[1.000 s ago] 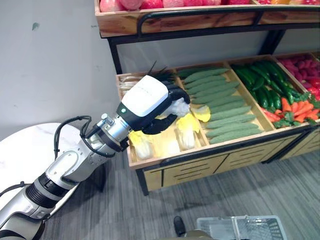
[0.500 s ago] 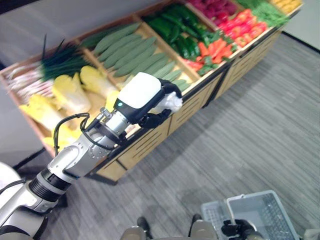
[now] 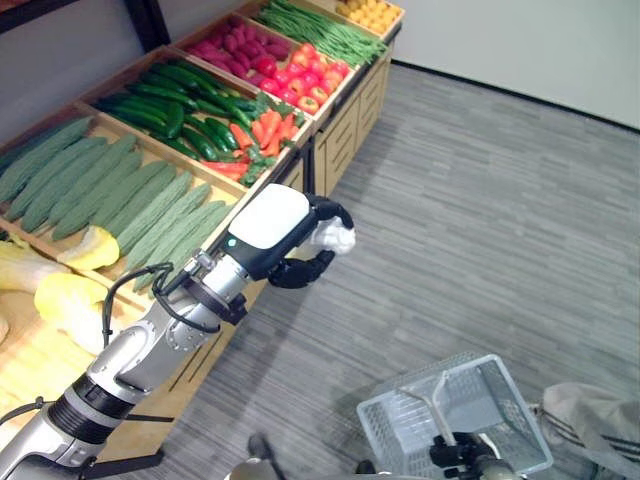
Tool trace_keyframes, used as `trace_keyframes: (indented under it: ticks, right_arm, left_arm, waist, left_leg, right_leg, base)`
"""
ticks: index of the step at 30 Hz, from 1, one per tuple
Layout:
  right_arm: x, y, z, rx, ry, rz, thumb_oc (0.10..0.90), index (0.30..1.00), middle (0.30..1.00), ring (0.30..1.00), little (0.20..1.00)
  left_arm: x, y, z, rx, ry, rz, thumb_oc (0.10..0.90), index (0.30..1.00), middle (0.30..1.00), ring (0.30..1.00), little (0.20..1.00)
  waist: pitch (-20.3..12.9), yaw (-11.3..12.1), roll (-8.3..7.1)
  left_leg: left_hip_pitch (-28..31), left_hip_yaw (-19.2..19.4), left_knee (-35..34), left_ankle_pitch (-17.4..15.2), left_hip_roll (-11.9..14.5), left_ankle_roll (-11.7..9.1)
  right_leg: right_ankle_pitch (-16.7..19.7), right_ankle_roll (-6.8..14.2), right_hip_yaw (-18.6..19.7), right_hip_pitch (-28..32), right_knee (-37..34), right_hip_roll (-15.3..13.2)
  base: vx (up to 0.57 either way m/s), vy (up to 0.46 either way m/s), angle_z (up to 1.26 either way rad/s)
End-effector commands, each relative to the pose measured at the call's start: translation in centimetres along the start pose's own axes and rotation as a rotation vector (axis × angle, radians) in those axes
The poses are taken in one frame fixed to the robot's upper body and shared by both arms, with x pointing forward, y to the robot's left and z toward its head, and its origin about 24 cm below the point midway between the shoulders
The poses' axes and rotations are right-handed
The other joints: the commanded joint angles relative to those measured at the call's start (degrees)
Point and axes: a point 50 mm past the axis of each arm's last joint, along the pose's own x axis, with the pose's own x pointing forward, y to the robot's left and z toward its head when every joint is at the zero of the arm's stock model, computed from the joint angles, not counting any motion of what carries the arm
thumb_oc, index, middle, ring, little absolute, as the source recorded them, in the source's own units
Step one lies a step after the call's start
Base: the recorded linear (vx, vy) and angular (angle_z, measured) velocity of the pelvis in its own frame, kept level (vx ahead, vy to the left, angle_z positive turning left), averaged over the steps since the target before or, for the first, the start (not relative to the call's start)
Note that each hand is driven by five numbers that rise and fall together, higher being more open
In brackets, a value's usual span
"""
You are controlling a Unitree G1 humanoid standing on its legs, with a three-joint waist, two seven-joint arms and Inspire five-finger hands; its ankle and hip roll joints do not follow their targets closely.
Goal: Get the vegetables into the basket
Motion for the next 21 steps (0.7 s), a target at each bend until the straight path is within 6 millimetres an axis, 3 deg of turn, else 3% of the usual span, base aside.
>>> trace_keyframes:
  ticks: [1,5,12,13,14,16,18,19,20,21]
  right_arm:
    - [-0.4,-0.7,-2.5,0.014,0.084,-0.019,0.400,0.300,0.300,0.300,0.300]
    - [-0.8,-1.0,-4.3,0.049,0.142,-0.034,0.400,0.300,0.300,0.300,0.300]
    - [-0.9,-1.3,-4.4,0.111,0.127,-0.052,0.400,0.300,0.300,0.300,0.300]
    - [-0.7,-1.3,-3.5,0.099,0.092,-0.052,0.400,0.300,0.300,0.300,0.300]
    - [-0.7,-1.3,-3.5,0.098,0.091,-0.052,0.400,0.300,0.300,0.300,0.300]
    - [-0.5,-1.3,-2.5,0.078,0.054,-0.051,0.400,0.300,0.300,0.300,0.300]
    - [-0.2,-1.2,-1.2,0.051,0.015,-0.044,0.400,0.300,0.300,0.300,0.300]
    - [-0.2,-1.2,-1.1,0.050,0.013,-0.043,0.400,0.300,0.300,0.300,0.300]
    - [0.0,-1.1,-0.2,0.032,-0.009,-0.039,0.400,0.300,0.300,0.300,0.300]
    - [0.1,-0.9,0.7,-0.007,-0.030,-0.016,0.400,0.300,0.300,0.300,0.300]
  left_arm:
    - [2.0,5.4,2.0,0.087,-0.148,0.228,0.400,0.300,0.300,0.300,0.300]
    - [2.4,5.0,2.2,0.071,-0.154,0.211,0.400,0.300,0.300,0.300,0.300]
    - [2.7,4.5,1.9,0.064,-0.144,0.186,0.400,0.300,0.300,0.300,0.300]
    - [2.0,4.6,1.3,0.083,-0.112,0.185,0.400,0.300,0.300,0.300,0.300]
    - [2.0,4.6,1.3,0.084,-0.112,0.185,0.400,0.300,0.300,0.300,0.300]
    - [1.0,4.5,0.6,0.087,-0.066,0.194,0.400,0.300,0.300,0.300,0.300]
    - [-0.1,4.6,0.0,0.096,-0.021,0.205,0.400,0.300,0.300,0.300,0.300]
    - [-0.1,4.6,0.0,0.097,-0.020,0.206,0.400,0.300,0.300,0.300,0.300]
    - [-0.9,4.5,-0.3,0.095,0.005,0.213,0.400,0.300,0.300,0.300,0.300]
    - [-2.1,4.2,-0.3,0.084,0.030,0.205,0.400,0.300,0.300,0.300,0.300]
  waist:
    - [1.66,-0.06,-0.71]
    - [2.48,-1.22,-0.26]
    - [3.30,-1.83,0.12]
    - [5.00,0.16,-0.25]
    - [5.01,0.08,-0.10]
    - [5.88,1.88,-1.19]
    - [6.60,3.35,-1.99]
    - [6.62,3.19,-1.93]
    - [6.71,4.08,-2.58]
    - [5.62,5.06,-2.26]
  left_leg:
    - [-1.50,-1.67,5.01,-4.92,1.50,-7.25]
    - [-1.95,-3.29,4.23,-3.80,1.42,-7.54]
    - [-0.94,-8.78,0.77,-0.74,0.76,-8.21]
    - [-2.04,-16.89,0.92,0.92,0.74,-8.98]
    - [-2.28,-16.96,1.00,1.13,0.93,-8.92]
    - [-2.26,-27.32,2.54,-0.81,0.03,-9.18]
    - [-1.98,-37.91,6.78,-4.63,-2.59,-8.68]
    - [-2.29,-37.99,7.08,-4.55,-2.58,-8.62]
    - [-1.15,-43.38,9.63,-7.86,-5.76,-7.89]
    - [1.04,-46.76,10.03,-10.48,-10.03,-6.66]
  right_leg:
    - [-3.73,1.43,-0.92,4.44,-0.83,-1.41]
    - [-5.26,0.35,-0.61,3.65,0.86,-0.14]
    - [-7.56,-1.82,3.88,0.78,6.14,2.01]
    - [-6.19,-2.56,5.25,-0.69,6.38,3.48]
    - [-5.89,-2.63,5.19,-0.83,6.28,3.67]
    - [-4.98,-2.66,7.41,-1.73,6.72,3.83]
    - [-3.65,-2.78,10.66,-2.82,6.93,4.20]
    - [-3.39,-2.75,10.60,-2.92,6.86,4.24]
    - [-2.08,-2.46,13.29,-3.49,6.61,4.49]
    - [0.01,-2.16,17.57,-3.28,4.45,5.25]
  base:
    - [-0.09,-0.089,0.24]
    - [-0.05,-0.072,0.08]
    - [-0.08,-0.074,0.03]
    - [-0.28,-0.147,-0.28]
    - [-0.29,-0.152,-0.62]
    - [-0.12,-0.108,-0.64]
    - [-0.12,-0.114,-0.56]
    - [-0.09,-0.081,-1.19]
    - [-0.04,-0.062,-1.06]
    - [-0.01,-0.049,-2.10]
